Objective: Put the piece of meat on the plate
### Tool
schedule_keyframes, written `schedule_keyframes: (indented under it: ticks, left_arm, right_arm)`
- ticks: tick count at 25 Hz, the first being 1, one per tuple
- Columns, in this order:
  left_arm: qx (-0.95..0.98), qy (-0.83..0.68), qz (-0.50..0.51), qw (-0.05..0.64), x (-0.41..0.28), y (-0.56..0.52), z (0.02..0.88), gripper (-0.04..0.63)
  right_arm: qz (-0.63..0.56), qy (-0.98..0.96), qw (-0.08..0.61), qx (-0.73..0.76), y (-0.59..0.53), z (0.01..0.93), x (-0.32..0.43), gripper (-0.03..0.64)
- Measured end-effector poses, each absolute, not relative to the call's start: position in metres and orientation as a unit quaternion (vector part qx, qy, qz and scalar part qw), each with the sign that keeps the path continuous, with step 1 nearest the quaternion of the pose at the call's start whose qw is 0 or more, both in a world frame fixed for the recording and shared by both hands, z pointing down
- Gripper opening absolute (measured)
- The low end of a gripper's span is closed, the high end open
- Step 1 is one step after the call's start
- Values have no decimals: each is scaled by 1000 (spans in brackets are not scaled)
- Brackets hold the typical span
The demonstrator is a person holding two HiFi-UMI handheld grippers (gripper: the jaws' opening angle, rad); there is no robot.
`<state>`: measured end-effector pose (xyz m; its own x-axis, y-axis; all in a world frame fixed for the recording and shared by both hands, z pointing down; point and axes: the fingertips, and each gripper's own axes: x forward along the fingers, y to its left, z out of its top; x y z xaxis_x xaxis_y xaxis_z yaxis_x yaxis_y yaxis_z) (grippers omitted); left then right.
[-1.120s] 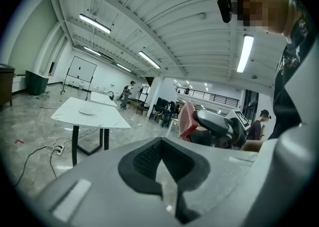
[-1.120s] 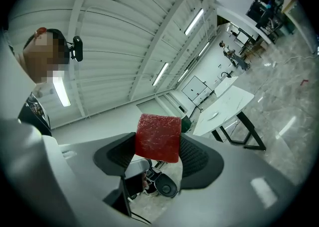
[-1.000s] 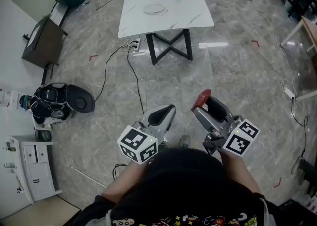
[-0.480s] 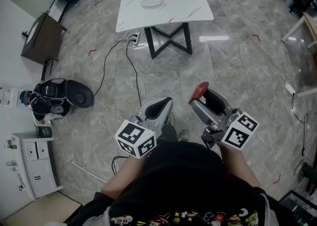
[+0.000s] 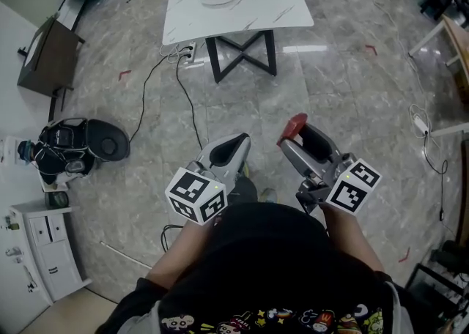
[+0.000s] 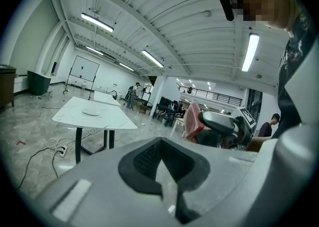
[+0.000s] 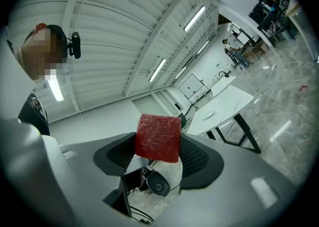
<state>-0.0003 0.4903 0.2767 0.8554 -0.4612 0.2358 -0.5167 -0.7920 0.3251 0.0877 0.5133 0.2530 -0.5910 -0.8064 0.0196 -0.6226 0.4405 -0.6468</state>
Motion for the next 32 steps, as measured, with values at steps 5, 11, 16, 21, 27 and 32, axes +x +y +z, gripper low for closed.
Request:
schedule_keyframes:
  ticks: [5, 11, 16, 21, 27, 32]
  left_arm:
    - [944, -256, 72, 195, -14, 457, 278, 0]
    - [947, -245, 75, 195, -24, 419, 278, 0]
    - [950, -232, 78, 195, -34, 391, 274, 0]
    - [953, -219, 80, 192, -44, 368, 269, 0]
    - [956, -211, 78, 190, -53, 347, 267, 0]
    - [956, -207, 82, 190, -65, 332, 272, 0]
  right_arm:
    - [-311, 832, 144, -435, 483, 254, 75, 296]
    - [-315, 826, 143, -445, 447, 257, 64, 296]
    - [-316, 819, 148, -455, 420, 252, 54, 296]
    - [-313, 814, 154, -464, 398, 246, 43, 295]
    - [-308, 811, 161, -471, 380, 241, 33, 295]
    - [-305, 810, 163, -473, 364, 242, 22, 295]
